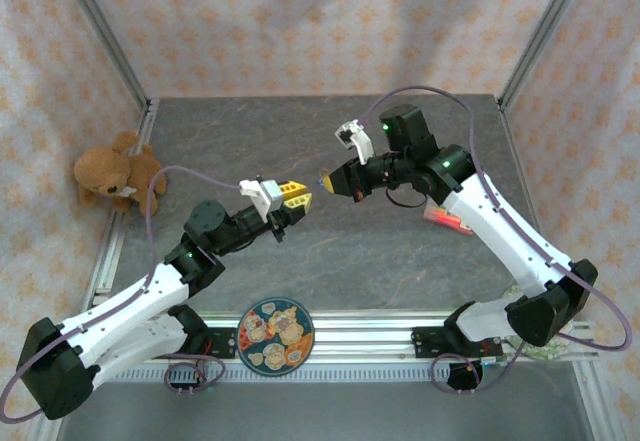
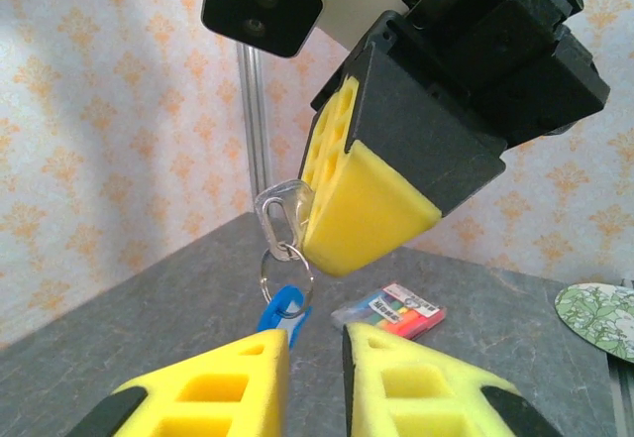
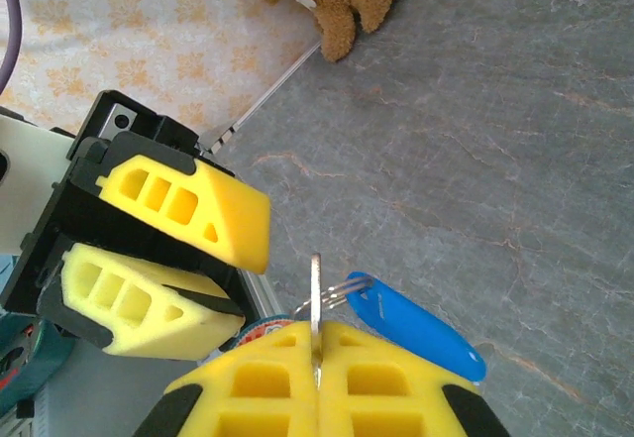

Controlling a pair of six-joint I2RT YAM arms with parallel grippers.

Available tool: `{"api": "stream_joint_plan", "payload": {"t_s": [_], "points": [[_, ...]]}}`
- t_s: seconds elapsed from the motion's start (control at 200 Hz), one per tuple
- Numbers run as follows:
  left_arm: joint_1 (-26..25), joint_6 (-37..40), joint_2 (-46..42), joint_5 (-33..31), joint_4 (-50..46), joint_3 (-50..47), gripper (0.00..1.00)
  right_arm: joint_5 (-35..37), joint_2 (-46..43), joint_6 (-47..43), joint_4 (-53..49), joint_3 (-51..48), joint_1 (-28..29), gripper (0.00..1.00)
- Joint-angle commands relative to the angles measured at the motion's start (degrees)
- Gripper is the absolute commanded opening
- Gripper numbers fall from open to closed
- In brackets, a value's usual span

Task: Remove the keys from the keyring

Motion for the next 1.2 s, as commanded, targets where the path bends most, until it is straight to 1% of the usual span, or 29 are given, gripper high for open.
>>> {"api": "stream_joint_plan", "payload": {"t_s": [0.0, 0.305, 0.44, 0.556, 0.656, 0.896, 1.006, 1.196], "points": [[-0.4, -0.4, -0.4, -0.3, 2.4, 0.0, 0.27, 0.0, 0.0, -1.0, -0.2, 2.2, -0.1, 0.0], [-0.4, 0.1, 2.8, 1.4, 3.5, 2.4, 0.38, -0.5, -0.1, -0.9, -0.2, 2.0, 0.0, 0.0], [-0.3, 0.5, 4.0, 1.4, 4.3, 2.8, 0.4, -0.7, -0.2, -0.9, -0.1, 2.1, 0.2, 0.0], [-0.4, 1.2, 4.5, -0.6, 5.2, 2.2, 0.47, -1.6, -0.2, -0.5, 0.2, 2.0, 0.2, 0.0], [-0.4, 2.0, 4.9, -2.6, 9.5, 0.6, 0.5, -3.3, -0.1, -0.1, 0.6, 2.1, 0.3, 0.0], [-0.4, 5.6, 6.9, -0.9, 9.4, 3.0, 0.54, -8.7, 0.1, 1.0, 1.7, 2.2, 0.4, 0.0], [-0.4, 7.6, 8.0, 0.6, 8.1, 4.5, 0.55, -10.1, -0.2, 1.6, 2.3, 2.3, 0.4, 0.0], [-0.4, 8.4, 10.0, 1.1, 9.9, 5.7, 0.56, -12.2, -0.3, 2.0, 2.4, 2.7, 0.4, 0.0]]}}
